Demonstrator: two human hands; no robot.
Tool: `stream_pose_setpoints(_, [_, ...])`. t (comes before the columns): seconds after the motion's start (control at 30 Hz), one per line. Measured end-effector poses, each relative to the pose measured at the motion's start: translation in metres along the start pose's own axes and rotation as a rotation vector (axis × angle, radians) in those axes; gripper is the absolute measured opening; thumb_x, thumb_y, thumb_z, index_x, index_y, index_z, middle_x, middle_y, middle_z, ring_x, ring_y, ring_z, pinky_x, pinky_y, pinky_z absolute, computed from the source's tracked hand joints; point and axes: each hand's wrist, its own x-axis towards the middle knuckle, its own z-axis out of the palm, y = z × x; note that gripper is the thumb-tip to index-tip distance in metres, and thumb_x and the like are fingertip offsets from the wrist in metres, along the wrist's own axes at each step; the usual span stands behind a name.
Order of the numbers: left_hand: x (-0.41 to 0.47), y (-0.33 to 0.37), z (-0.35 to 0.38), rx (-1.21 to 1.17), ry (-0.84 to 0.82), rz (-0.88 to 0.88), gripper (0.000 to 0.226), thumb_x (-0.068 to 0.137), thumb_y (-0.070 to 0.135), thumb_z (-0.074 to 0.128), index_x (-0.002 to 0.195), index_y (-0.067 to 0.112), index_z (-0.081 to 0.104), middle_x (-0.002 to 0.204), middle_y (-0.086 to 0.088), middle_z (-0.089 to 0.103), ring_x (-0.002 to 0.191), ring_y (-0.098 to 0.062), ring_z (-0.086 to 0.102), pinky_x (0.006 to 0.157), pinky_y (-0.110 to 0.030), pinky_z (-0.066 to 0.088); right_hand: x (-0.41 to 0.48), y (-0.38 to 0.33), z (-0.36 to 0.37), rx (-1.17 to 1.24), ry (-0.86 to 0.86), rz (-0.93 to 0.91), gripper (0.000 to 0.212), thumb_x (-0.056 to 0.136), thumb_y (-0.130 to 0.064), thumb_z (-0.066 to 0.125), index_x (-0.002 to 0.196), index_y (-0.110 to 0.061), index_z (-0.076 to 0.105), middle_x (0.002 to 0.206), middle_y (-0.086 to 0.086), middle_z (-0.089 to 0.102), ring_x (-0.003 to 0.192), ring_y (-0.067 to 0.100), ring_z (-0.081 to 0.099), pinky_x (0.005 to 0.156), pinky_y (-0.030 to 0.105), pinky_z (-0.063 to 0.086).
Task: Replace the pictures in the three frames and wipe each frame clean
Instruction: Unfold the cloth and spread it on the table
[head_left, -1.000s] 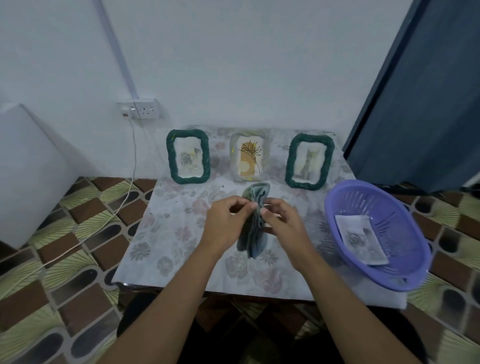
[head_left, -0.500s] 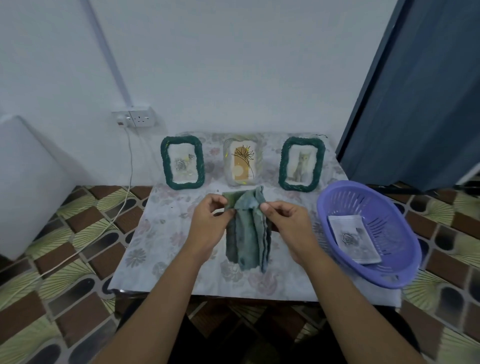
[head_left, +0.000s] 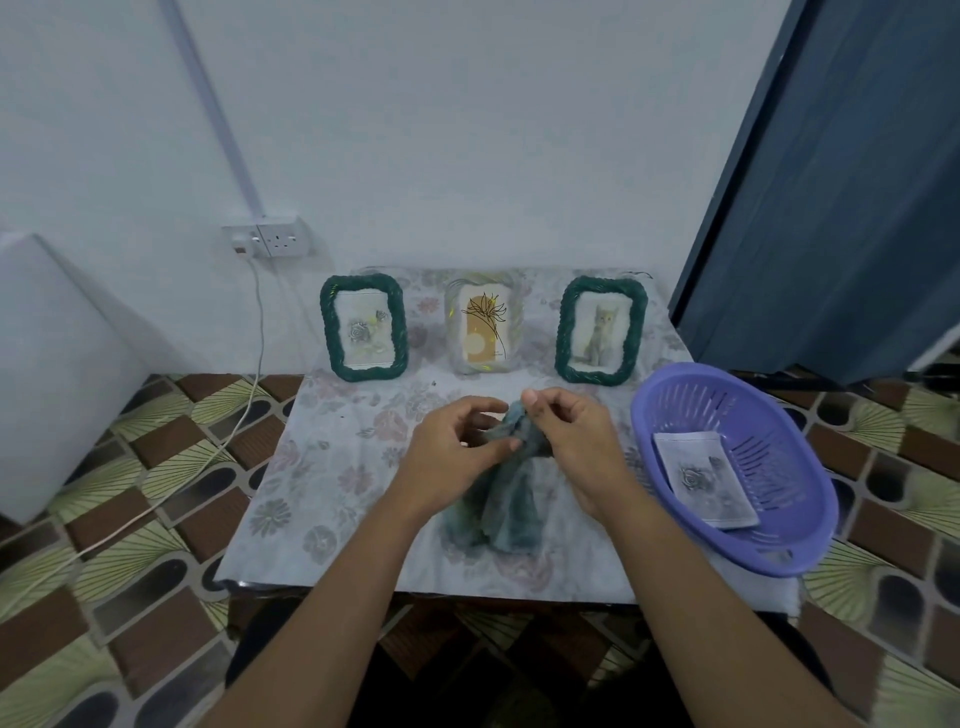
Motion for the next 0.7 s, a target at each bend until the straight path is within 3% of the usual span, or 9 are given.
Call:
stream_pose_setpoints(0.1, [0.002, -0.005, -0.004, 0.124, 0.001, 0.027, 0.006, 0.086, 0.021, 0.075, 0.084, 0.027, 0.073, 0.078, 0.009, 0.073, 0.074, -0.009, 0.068, 0.072, -0.025, 0.054, 0.003, 0.001, -0.003, -0.015, 0.018, 0.04, 0.023, 0.097, -0.032, 0.062, 0.08, -0.017, 0.068, 0.077, 0.005, 0.065, 0.075, 0.018, 0.059, 0.073, 0.043, 0.054])
stream_pose_setpoints(0.27, [0.001, -0.007, -0.012, 0.28, 0.018, 0.091, 0.021, 0.097, 0.038, 0.059, 0.081, 0.023, 0.059, 0.07, -0.003, 0.059, 0.06, -0.003, 0.048, 0.058, -0.019, 0.038, 0.003, -0.007, -0.008, -0.353, -0.032, -0.012, 0.047, 0.099, -0.047, 0.054, 0.078, -0.005, 0.057, 0.067, 0.002, 0.048, 0.064, 0.012, 0.045, 0.067, 0.033, 0.039])
stream_pose_setpoints(0.4, [0.001, -0.003, -0.019, 0.302, 0.122, 0.183, 0.019, 0.092, 0.041, 0.065, 0.084, 0.025, 0.06, 0.065, 0.007, 0.057, 0.061, -0.005, 0.052, 0.054, -0.016, 0.037, 0.002, -0.018, -0.011, -0.63, -0.159, -0.085, 0.038, 0.089, -0.053, 0.065, 0.077, -0.017, 0.069, 0.066, -0.003, 0.061, 0.063, 0.009, 0.054, 0.063, 0.03, 0.044])
stream_pose_setpoints(0.5, [0.0, 0.001, -0.024, 0.329, 0.098, 0.172, 0.023, 0.084, 0.048, 0.071, 0.088, 0.028, 0.061, 0.07, 0.009, 0.062, 0.064, -0.004, 0.059, 0.053, -0.013, 0.043, 0.004, -0.03, -0.014, -0.684, -0.09, -0.173, 0.035, 0.09, -0.048, 0.066, 0.073, -0.018, 0.071, 0.065, 0.0, 0.063, 0.061, 0.008, 0.054, 0.059, 0.028, 0.043])
stream_pose_setpoints(0.57, [-0.001, -0.001, -0.03, 0.345, 0.028, 0.15, 0.024, 0.079, 0.045, 0.077, 0.088, 0.029, 0.061, 0.074, 0.008, 0.065, 0.067, -0.003, 0.061, 0.055, -0.013, 0.045, 0.006, -0.036, -0.018, -0.674, 0.004, -0.228, 0.045, 0.089, -0.055, 0.063, 0.075, -0.013, 0.071, 0.069, 0.009, 0.065, 0.061, 0.014, 0.055, 0.058, 0.032, 0.046])
stream_pose_setpoints(0.7, [-0.002, -0.013, -0.044, 0.373, 0.008, 0.115, 0.022, 0.079, 0.037, 0.08, 0.079, 0.026, 0.062, 0.066, 0.005, 0.06, 0.06, -0.003, 0.053, 0.053, -0.014, 0.037, 0.006, -0.05, -0.03, -0.729, 0.12, -0.297, 0.051, 0.086, -0.063, 0.058, 0.08, -0.015, 0.074, 0.07, 0.006, 0.069, 0.064, 0.02, 0.06, 0.059, 0.036, 0.048])
